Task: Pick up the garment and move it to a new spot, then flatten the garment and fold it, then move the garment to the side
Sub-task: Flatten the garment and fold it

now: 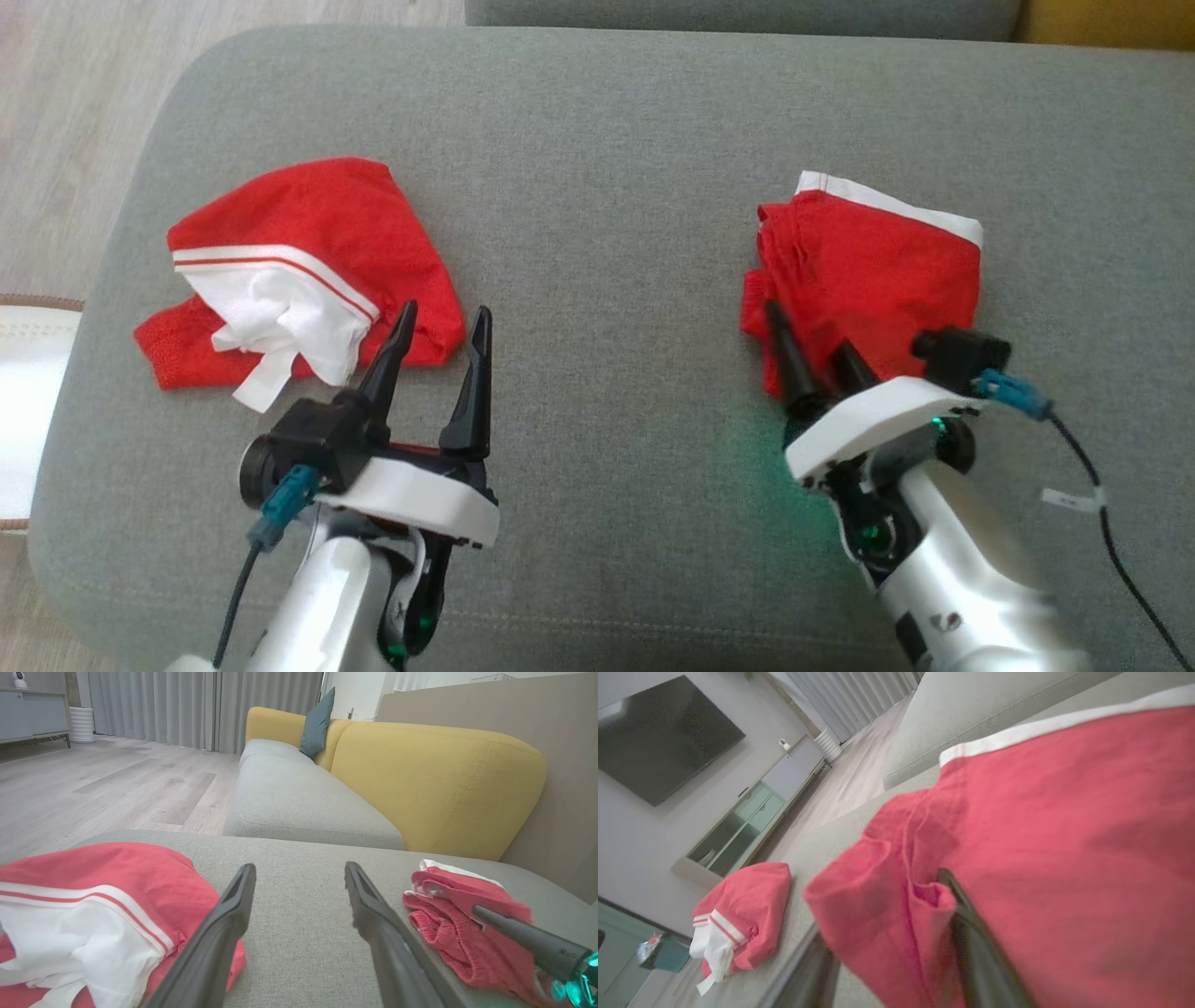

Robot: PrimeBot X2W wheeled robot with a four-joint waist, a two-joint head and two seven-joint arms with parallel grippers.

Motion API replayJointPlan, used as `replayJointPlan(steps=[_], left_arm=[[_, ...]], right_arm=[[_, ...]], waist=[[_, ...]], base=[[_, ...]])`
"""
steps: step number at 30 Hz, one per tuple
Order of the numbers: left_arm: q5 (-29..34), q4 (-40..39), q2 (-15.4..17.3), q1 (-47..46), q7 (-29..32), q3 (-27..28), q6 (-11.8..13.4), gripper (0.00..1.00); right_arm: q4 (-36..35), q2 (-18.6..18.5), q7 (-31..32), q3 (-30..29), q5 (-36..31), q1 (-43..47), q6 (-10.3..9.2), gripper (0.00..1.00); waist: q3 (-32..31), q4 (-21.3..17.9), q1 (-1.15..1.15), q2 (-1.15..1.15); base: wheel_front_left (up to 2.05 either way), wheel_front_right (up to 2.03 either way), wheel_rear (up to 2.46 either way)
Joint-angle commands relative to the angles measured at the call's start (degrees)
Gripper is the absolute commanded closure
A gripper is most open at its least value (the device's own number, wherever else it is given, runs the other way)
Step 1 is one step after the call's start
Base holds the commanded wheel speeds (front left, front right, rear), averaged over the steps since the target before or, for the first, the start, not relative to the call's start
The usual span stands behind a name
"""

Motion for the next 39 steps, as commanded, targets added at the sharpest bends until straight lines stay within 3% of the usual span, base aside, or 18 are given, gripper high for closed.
replayJointPlan(steps=[1, 12, 22, 29, 33, 39], left_arm=[[-0.32, -2.04, 0.31, -1.46, -0.28, 1.78, 0.33, 0.00], [-0.50, -1.94, 0.31, -2.01, -0.28, 1.52, 0.35, 0.00], [-0.41, -2.17, 0.31, -1.91, -0.28, 2.21, 0.63, 0.00], [-0.32, -3.23, 0.31, -1.87, -0.28, 2.70, 0.71, 0.00], [-0.49, -4.60, 0.31, -2.37, -0.28, 2.85, 0.71, 0.00], [-0.52, -5.64, 0.31, -3.21, -0.28, 3.07, 0.57, 0.00]], right_arm=[[-1.69, 0.40, 0.15, 2.19, -0.48, -1.58, 0.39, 0.00], [5.50, 0.40, 4.35, 7.06, 0.36, -2.85, 0.39, 0.00], [6.24, 0.40, -0.05, 4.66, -1.01, -5.15, 0.39, 0.00], [2.30, -0.75, -4.15, -3.07, -12.26, -4.78, 0.39, 0.00], [-3.58, -2.15, -5.74, -9.30, -22.43, -2.49, 0.39, 0.00], [-14.09, -0.92, -6.62, -17.75, -33.85, 2.77, 0.39, 0.00]], waist=[[0.15, -0.04, 0.00, 0.00], [0.46, 0.28, 0.00, 0.00], [-0.34, -1.30, 0.00, 0.00], [-1.13, -3.99, 0.00, 0.00], [-1.15, -5.65, 0.00, 0.00], [-0.81, -7.64, 0.00, 0.00]], base=[[0.00, 0.00, 0.00], [0.00, 0.00, 0.00], [0.00, 0.00, 0.00], [0.00, 0.00, 0.00], [0.00, 0.00, 0.00], [0.00, 0.00, 0.00]])
